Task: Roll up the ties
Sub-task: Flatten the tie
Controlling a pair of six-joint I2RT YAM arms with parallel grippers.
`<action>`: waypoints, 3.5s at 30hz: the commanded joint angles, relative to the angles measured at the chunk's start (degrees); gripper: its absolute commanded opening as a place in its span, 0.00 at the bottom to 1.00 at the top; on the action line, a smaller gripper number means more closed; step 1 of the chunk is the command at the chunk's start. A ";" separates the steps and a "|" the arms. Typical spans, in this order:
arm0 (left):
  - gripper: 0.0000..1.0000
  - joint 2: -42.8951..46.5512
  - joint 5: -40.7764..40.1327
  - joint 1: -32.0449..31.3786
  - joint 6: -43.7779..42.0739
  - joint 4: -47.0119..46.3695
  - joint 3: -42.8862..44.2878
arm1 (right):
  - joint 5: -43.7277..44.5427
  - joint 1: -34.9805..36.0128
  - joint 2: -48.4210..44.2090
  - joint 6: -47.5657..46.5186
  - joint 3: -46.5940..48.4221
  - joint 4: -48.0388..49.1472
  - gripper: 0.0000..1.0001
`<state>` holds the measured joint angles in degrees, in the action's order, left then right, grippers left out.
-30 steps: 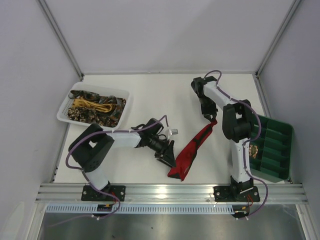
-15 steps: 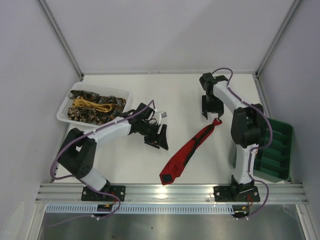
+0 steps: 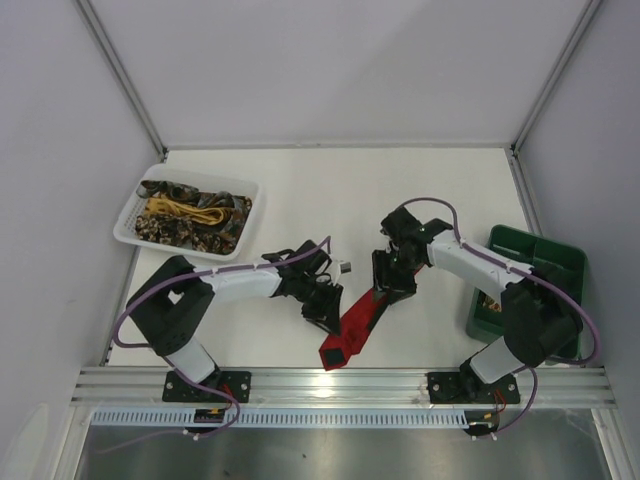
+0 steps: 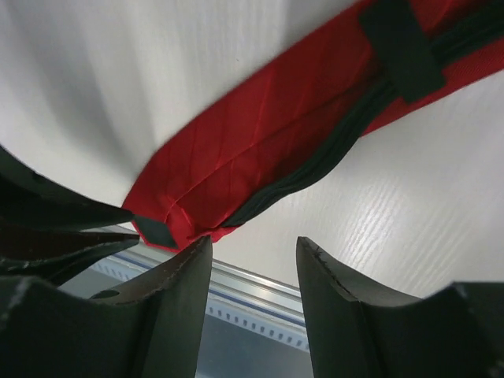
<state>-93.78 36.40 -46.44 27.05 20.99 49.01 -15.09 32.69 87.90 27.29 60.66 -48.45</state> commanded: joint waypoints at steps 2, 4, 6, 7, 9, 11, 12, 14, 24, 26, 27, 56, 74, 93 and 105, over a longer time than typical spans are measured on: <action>0.30 1.58 1.65 -2.60 3.18 -4.72 -2.95 | -3.81 1.15 -1.59 10.74 -5.37 9.32 0.54; 0.31 2.02 2.44 -4.09 4.41 -6.57 -4.18 | -2.84 2.29 0.08 12.60 -5.38 10.73 0.54; 0.33 1.67 2.44 -5.15 4.77 -7.46 -5.24 | -0.38 3.52 2.26 14.19 -4.33 10.83 0.54; 0.33 1.32 2.44 -5.85 4.77 -7.63 -5.42 | 0.32 3.78 3.06 14.72 -3.80 10.48 0.53; 0.33 -0.17 2.62 -6.21 5.12 -7.64 -6.47 | 2.61 4.05 5.17 16.12 -2.31 8.46 0.49; 0.33 -0.44 2.18 -6.39 5.29 -8.07 -8.05 | 5.06 4.58 6.14 16.57 -1.78 6.80 0.47; 0.34 -0.27 1.83 -6.39 5.30 -8.07 -8.58 | 5.59 4.75 6.58 16.83 -1.95 6.52 0.46; 0.35 -0.09 1.22 -6.39 5.12 -7.81 -9.72 | 6.21 5.02 7.02 17.36 -2.30 6.52 0.45; 0.34 -1.49 -2.47 -6.39 1.70 -3.33 -9.29 | 7.62 5.72 7.82 18.59 -3.09 5.47 0.33; 0.34 -1.58 -3.00 -6.39 0.47 -1.84 -8.59 | 7.36 5.72 7.73 18.59 -3.18 4.77 0.32; 0.34 -1.50 -3.27 -6.39 0.03 -1.31 -8.32 | 7.44 5.72 7.64 18.50 -3.01 4.33 0.32; 0.35 0.26 -5.20 -6.39 -3.58 1.95 -8.93 | -0.37 0.28 4.30 15.69 0.85 3.70 0.00; 0.41 0.88 -7.40 -6.39 -5.07 4.93 -6.30 | -5.56 1.68 12.13 15.16 3.16 3.00 0.00; 0.86 22.50 -21.47 -6.12 -5.33 -2.08 -3.49 | -7.05 3.08 17.13 13.32 5.16 5.03 0.00; 0.86 7.84 -17.69 -5.95 -15.09 -14.84 -3.67 | -9.51 1.59 15.64 13.67 4.29 5.46 0.02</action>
<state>-82.76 17.34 -52.71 16.53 10.07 44.34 -22.57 34.74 105.21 40.93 65.30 -43.07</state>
